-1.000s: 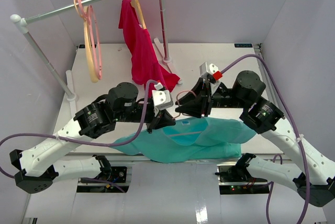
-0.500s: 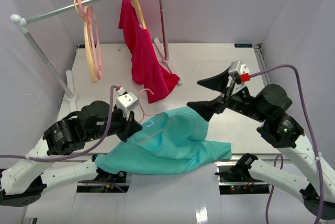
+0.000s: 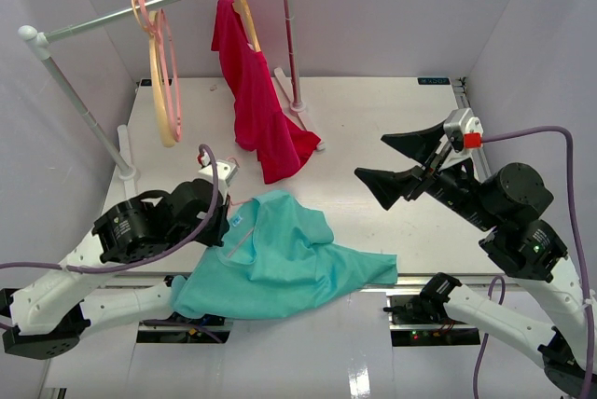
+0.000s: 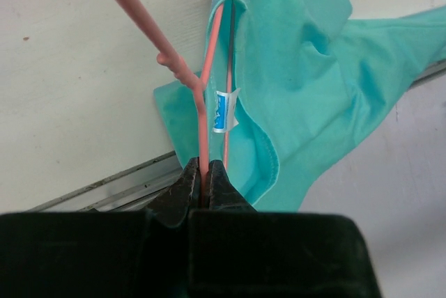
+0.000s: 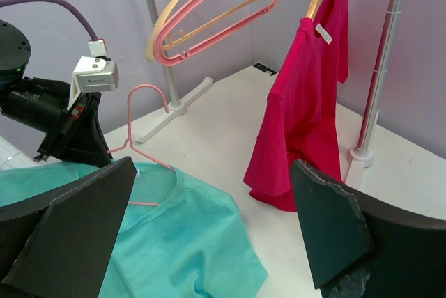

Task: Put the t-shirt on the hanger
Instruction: Place the hanger at the clothesline.

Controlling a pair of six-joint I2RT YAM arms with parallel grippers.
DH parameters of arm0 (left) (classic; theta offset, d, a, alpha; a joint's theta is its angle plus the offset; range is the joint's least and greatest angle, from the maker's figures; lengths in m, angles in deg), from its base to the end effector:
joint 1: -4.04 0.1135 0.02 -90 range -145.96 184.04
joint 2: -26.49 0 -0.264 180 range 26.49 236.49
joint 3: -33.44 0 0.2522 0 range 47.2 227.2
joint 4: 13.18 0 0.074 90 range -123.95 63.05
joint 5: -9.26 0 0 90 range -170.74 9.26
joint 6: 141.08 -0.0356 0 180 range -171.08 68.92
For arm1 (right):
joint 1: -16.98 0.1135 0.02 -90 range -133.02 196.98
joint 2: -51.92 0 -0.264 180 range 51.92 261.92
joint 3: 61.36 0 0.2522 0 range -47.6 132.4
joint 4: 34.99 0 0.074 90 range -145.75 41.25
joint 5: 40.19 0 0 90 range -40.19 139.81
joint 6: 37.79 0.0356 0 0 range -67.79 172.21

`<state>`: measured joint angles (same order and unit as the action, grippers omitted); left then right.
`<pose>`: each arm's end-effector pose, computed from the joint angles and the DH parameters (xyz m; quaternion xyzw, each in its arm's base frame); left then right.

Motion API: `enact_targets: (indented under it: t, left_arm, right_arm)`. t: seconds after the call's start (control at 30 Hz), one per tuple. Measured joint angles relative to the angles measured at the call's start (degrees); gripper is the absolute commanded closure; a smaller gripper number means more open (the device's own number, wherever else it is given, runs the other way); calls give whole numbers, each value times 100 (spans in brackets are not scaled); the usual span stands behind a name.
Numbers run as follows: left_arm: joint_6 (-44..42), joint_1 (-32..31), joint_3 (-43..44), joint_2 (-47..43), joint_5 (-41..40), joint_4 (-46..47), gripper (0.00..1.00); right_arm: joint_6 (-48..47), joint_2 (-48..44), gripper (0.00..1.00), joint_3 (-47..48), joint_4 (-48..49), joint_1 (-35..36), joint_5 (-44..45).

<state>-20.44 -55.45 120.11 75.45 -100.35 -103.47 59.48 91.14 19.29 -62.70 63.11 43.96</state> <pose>0.0669 -0.0900 0.3815 0.1796 0.9175 -0.1098 0.3374 0.0742 0.0824 0.4733 -0.2430 0.5683 0.3811 0.6876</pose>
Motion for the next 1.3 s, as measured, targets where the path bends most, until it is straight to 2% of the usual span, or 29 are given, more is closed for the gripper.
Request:
enact_targets:
  t: [0.17,0.37,0.57,0.67,0.87,1.07,1.3]
  left_arm:
    - [444,0,290,214,-655,-163,100]
    - [959,71,1019,860,-1930,-152,100]
    - [1108,713,1382,1905,-2455,-132,100]
    - [1033,1009,1660,2285,-2551,-153,100]
    - [845,1062,2373,2639,-2766,-146,100]
    - [113,1189,2611,2712,-3022,397,100]
    - [-848,1846,3296,3038,-3052,1305,100]
  right_arm:
    - [-37,-17,2,122,-192,0,124]
    - [-127,-142,2,169,-349,0,237]
    - [-192,-390,2,169,-542,0,370]
    - [-218,-492,2,170,-572,0,415]
    - [-280,-514,2,167,-594,0,514]
    - [-289,-511,2,95,-600,0,590]
    - [-291,-518,2,-94,-654,0,607]
